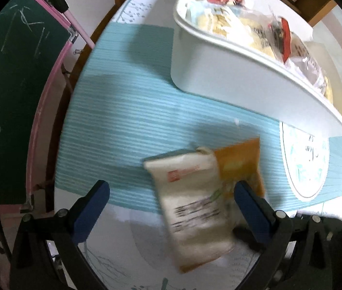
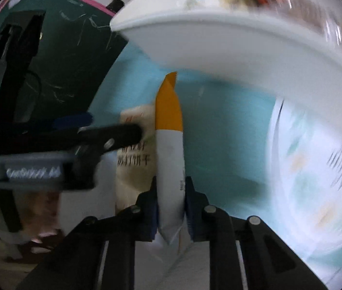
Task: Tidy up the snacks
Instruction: 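Grasp the orange-white wafer stick with the right tool while the left tool grasps the beige cracker pack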
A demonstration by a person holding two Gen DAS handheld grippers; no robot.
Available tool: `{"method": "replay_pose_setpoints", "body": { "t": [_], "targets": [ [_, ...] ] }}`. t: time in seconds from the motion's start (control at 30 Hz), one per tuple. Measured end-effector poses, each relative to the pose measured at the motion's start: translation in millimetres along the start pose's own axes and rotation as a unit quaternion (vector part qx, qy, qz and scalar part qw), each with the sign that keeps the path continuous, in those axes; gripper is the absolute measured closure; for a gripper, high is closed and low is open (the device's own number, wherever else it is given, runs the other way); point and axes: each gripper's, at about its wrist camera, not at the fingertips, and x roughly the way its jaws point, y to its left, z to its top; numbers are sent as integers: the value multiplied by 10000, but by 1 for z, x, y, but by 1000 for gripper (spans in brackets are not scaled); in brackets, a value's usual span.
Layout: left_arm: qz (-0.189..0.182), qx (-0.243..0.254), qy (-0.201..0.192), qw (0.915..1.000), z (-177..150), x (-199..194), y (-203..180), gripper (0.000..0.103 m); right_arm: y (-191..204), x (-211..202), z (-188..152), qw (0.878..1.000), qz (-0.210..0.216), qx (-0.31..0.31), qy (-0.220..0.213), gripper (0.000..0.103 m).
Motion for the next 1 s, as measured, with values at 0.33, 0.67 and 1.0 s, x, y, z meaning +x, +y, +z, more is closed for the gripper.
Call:
{"method": "replay_pose_setpoints", "body": {
  "t": [0.33,0.67,1.0],
  "targets": [
    [466,-98,325,9983,-26,20,-14,1,3,-12,-67,9909,121,1302,-313,85],
    [541,312,-187,9979,-51,-6,-48,49,4,-48,-109,9895,-178,1317,-561,85],
    [375,833,-832,9923,-85,-89,-84,49,16,-107,-123,9862,-379,1212,-1064,85]
  ]
}}
